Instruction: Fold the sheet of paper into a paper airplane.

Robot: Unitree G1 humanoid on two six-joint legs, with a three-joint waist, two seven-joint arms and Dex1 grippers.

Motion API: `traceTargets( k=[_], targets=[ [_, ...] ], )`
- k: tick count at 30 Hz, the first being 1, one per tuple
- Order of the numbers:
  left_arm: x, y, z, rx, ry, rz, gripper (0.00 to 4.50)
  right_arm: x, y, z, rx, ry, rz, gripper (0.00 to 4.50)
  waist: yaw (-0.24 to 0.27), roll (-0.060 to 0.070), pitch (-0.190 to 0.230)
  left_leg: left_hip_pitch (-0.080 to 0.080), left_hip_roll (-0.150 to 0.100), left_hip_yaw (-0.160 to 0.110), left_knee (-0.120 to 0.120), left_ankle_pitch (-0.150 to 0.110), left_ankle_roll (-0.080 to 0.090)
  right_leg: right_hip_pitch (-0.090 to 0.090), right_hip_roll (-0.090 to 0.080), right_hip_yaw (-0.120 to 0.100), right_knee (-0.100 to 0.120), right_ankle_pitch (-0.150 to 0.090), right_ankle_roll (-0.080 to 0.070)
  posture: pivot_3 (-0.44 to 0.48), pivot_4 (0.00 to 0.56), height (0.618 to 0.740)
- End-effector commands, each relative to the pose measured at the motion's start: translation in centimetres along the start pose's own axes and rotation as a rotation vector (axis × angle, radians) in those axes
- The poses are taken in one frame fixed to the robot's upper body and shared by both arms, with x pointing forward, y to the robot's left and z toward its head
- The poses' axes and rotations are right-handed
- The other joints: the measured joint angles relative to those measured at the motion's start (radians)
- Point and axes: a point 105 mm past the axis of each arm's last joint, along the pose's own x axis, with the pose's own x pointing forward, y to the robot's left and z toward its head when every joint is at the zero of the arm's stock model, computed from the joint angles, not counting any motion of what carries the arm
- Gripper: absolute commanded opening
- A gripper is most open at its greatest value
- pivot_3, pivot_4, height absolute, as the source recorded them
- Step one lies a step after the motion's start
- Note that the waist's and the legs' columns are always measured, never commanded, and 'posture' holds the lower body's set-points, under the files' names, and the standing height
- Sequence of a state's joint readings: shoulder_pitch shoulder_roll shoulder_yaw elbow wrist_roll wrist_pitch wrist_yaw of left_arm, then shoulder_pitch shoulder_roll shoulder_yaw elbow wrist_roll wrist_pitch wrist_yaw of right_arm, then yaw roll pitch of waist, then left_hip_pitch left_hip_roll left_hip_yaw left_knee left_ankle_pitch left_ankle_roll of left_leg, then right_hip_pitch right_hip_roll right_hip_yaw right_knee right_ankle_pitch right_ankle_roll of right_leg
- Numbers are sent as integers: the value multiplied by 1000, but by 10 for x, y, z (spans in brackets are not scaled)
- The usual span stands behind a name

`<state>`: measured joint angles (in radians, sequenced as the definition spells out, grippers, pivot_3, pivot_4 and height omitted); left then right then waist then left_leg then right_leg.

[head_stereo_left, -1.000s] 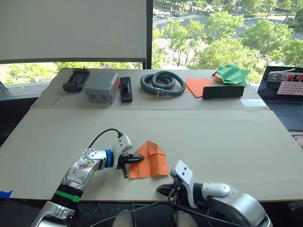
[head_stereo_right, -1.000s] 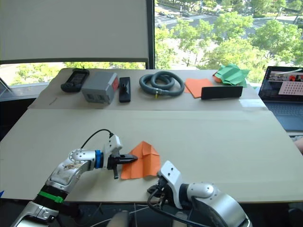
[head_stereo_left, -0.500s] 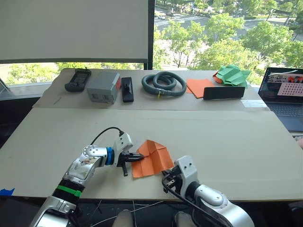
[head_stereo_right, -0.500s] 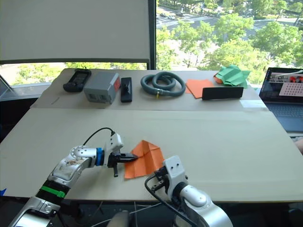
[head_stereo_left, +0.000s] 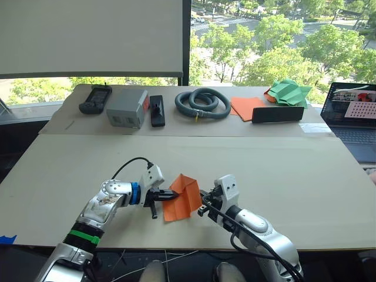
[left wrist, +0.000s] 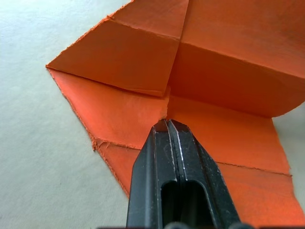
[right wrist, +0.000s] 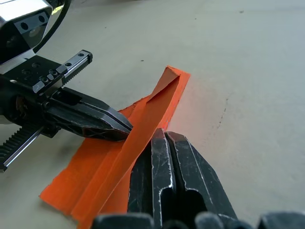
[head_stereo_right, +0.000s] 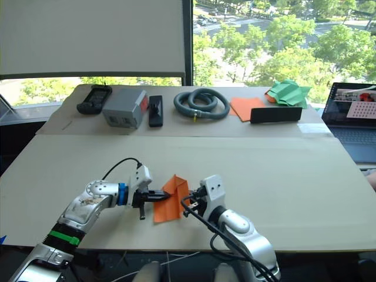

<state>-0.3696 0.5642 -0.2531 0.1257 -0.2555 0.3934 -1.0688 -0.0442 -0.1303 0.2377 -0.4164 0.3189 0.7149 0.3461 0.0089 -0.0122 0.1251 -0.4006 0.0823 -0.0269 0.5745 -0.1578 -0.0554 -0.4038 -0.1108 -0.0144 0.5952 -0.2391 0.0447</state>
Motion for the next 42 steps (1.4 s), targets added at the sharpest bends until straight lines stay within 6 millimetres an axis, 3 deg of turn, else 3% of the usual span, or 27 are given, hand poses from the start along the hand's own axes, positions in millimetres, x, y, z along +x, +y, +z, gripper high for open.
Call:
traceTargets(
  k=[1, 10, 19, 28, 32, 34, 36, 38, 42],
  targets=[
    [-10, 12, -14, -25, 71, 77, 21, 7, 8, 14, -47, -52, 71, 0, 0, 0, 0, 0, 0, 0, 0, 0, 0, 0, 0, 0, 0, 0, 0, 0, 150, 704],
    [-12, 29, 9, -5, 18, 155, 21, 22, 11, 14, -88, -32, 114, 0, 1, 0, 0, 0, 0, 0, 0, 0, 0, 0, 1, 0, 1, 0, 1, 0, 150, 704],
    [10, 12, 4, 2, 31, 76, 21, 31, 15, 16, -106, -33, 135, 0, 3, -1, 0, -2, 0, 0, 1, 2, 3, 0, 2, 2, 3, 2, 3, 0, 150, 704],
    [-36, 7, 9, 5, 45, 141, 21, 31, 10, 13, -109, -19, 124, 0, -12, -1, 0, -1, 1, -1, 0, 4, 6, -1, 3, 2, 5, 2, 3, 0, 150, 704],
    [-55, 9, 28, 3, 4, 173, 21, 33, 6, 14, -115, -11, 116, 0, -13, -1, 2, -2, 1, -1, -1, 1, 1, -2, 3, 2, 5, 2, 3, 0, 150, 704],
    [-62, 17, 50, 6, -62, 186, 21, 33, 8, 17, -117, -13, 132, 0, -7, -2, 2, -3, 1, 0, 0, 1, 1, -1, 3, 2, 4, 2, 3, 0, 150, 704],
    [-60, 24, 61, 11, -99, 195, 21, 33, 8, 17, -128, -10, 134, 0, -2, -2, 2, -4, 1, 0, 0, 1, 1, -1, 3, 1, 4, 2, 3, 0, 150, 704],
    [-49, 31, 60, 22, -91, 204, 21, 32, 7, 18, -129, -11, 125, 0, 3, -2, 2, -4, 0, 0, 0, 1, 1, 0, 3, 2, 3, 2, 3, 0, 150, 704],
    [-19, 30, 44, 6, -64, 154, 21, 33, 6, 18, -127, -12, 115, 0, 1, -1, 1, -4, -1, 0, 1, 6, 9, 1, 3, 3, 3, 2, 3, 0, 150, 704]
  ],
)
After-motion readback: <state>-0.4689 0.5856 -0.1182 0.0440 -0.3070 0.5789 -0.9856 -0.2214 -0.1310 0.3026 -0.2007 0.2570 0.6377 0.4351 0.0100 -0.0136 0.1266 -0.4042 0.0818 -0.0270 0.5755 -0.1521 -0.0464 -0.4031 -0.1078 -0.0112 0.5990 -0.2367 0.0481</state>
